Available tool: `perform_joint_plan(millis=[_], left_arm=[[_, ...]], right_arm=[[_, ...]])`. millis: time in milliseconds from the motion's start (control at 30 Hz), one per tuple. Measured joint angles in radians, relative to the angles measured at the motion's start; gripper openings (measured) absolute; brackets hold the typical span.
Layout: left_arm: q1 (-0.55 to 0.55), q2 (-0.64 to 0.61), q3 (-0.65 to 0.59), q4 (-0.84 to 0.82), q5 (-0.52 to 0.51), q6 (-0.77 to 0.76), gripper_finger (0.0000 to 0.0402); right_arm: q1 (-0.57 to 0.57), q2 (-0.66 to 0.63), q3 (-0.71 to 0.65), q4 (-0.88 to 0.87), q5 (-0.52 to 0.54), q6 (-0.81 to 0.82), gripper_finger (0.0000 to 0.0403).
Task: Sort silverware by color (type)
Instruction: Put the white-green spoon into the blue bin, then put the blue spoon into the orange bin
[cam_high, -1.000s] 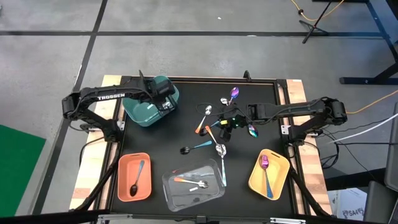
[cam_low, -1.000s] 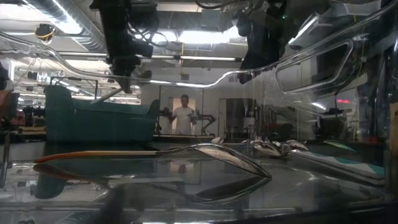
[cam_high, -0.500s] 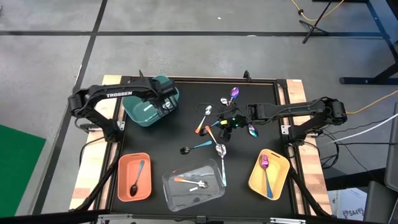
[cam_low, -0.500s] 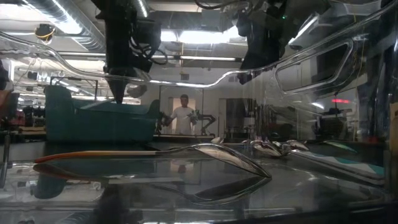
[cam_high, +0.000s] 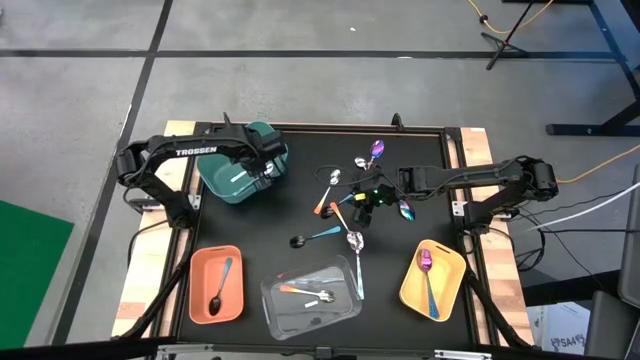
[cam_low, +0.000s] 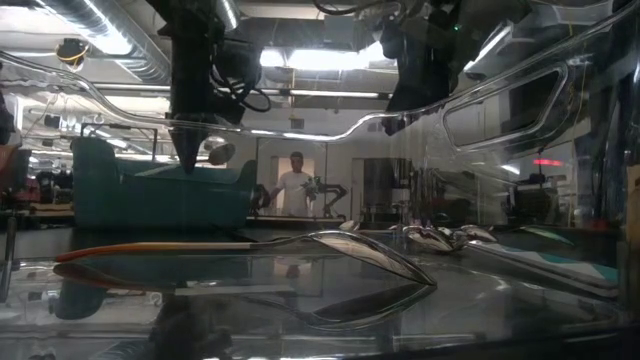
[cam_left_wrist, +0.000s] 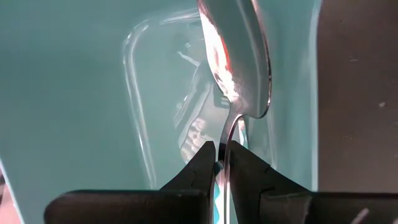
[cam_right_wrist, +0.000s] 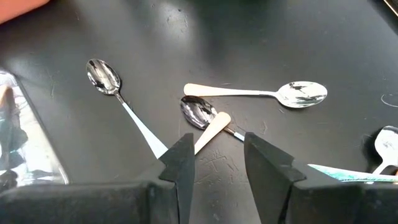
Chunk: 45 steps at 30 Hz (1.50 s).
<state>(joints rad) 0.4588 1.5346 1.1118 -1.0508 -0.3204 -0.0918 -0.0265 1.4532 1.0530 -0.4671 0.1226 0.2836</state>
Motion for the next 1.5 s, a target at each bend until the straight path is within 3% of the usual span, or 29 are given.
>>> perform_joint_plan(millis=[533,867,1267,1500], left_arm=[[0.028,0.097,0.000,0.012,-0.005,0.128,0.0025],[0.028,0.127,0.000,0.016,-0.005,0.129,0.0026],[0.028,0.127,0.000,0.021,-0.003,0.127,0.0104],[0.027,0.127,0.000,0.021,-0.003,0.128,0.0119]], right_arm=[[0.000,0.000,0.000,0.005,0.000,0.000,0.0127],[0.000,0.000,0.000,0.005,0.000,0.000,0.0127],[0.000,0.000,0.000,0.005,0.000,0.000,0.0127],[0.000,0.000,0.000,0.005,0.000,-0.001,0.0127]])
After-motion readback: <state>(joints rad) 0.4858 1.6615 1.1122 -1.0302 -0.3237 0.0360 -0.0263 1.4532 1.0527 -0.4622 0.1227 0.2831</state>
